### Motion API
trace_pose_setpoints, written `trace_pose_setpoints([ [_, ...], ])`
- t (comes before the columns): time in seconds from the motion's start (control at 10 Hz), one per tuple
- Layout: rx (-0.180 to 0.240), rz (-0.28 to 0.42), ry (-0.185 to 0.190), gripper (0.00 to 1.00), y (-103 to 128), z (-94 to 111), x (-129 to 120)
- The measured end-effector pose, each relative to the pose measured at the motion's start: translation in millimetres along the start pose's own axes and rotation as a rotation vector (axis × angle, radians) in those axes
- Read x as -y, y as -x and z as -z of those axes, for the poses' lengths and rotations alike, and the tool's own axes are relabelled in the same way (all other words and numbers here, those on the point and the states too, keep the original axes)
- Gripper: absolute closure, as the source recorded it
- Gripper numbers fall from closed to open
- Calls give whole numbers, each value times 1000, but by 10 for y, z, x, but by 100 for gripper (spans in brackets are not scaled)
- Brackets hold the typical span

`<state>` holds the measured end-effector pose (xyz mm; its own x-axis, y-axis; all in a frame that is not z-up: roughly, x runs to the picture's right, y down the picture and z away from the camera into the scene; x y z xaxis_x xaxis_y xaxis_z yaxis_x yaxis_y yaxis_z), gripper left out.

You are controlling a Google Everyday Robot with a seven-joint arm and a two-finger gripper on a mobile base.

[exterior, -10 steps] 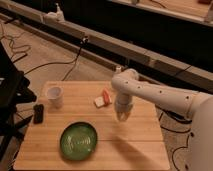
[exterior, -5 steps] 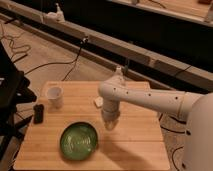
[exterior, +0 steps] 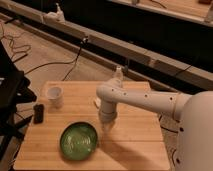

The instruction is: Push the ceramic bowl across the table

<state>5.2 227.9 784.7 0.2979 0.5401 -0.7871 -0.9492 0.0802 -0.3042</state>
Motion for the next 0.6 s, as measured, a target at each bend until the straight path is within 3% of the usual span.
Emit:
trace_pose_setpoints([
  [0.6,-9,82,44,100,124,-173,-286],
])
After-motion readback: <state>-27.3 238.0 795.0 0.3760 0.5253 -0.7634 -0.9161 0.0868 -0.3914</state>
